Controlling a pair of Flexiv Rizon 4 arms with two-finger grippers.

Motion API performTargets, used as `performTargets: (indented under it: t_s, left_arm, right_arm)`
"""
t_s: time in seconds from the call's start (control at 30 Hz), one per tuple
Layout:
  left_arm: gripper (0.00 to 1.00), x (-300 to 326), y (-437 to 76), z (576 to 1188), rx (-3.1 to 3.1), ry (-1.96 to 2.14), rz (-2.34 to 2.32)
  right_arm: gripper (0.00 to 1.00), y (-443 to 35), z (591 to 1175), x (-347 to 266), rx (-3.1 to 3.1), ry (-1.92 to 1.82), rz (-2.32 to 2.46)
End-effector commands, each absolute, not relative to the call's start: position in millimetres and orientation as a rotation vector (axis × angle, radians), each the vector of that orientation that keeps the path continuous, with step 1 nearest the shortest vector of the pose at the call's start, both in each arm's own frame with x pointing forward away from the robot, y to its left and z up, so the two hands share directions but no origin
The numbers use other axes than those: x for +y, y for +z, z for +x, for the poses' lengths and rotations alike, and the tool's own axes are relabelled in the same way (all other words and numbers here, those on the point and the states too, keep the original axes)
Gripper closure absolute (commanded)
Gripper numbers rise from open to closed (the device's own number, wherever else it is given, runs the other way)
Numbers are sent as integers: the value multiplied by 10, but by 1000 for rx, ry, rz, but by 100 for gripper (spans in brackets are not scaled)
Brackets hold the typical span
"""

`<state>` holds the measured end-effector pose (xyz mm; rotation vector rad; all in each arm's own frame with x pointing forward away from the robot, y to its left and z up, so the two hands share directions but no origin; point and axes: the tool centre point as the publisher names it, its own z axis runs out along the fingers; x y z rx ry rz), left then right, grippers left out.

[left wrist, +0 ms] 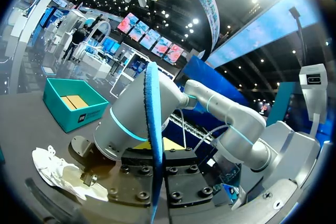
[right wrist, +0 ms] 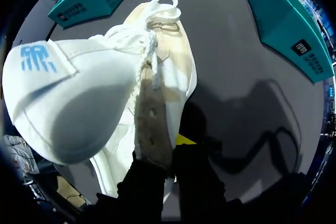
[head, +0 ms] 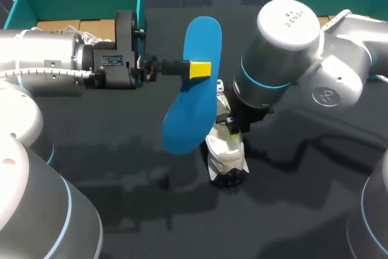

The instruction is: Take the shoe out of the shoebox, open the shoe tongue, remove and reinsert the insole, then place the shoe into the shoebox

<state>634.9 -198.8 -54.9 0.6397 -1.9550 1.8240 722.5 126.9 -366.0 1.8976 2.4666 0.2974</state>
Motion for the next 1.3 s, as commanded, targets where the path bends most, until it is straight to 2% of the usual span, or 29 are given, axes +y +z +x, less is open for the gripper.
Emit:
performTargets:
  t_s: [0.03, 0.77, 0.83, 0.9, 0.97, 1.3]
  left_arm:
    - [100, -2014, -558, 6354, -1954, 1825, 640]
    - [100, -2014, -558, 6354, -1954, 1825, 640]
    - [100, -2014, -558, 6354, -1954, 1825, 640]
    - [100, -2014, -558, 6354, -1954, 1825, 640]
    - [100, -2014, -558, 6354, -1954, 1825, 640]
    - [100, -2014, -558, 6354, -1954, 1825, 640]
  right_arm:
    - [100, -3764, 7273, 1286, 2482, 308, 1908]
    - [100, -3871, 7262, 1376, 2476, 273, 1995]
    - [75, -3862, 7262, 1374, 2474, 274, 1997]
    - [31, -3847, 7265, 1370, 2473, 275, 1999]
    - [0, -3835, 7269, 1365, 2474, 280, 1997]
    - [0, -3474, 7252, 1310, 2524, 332, 1965]
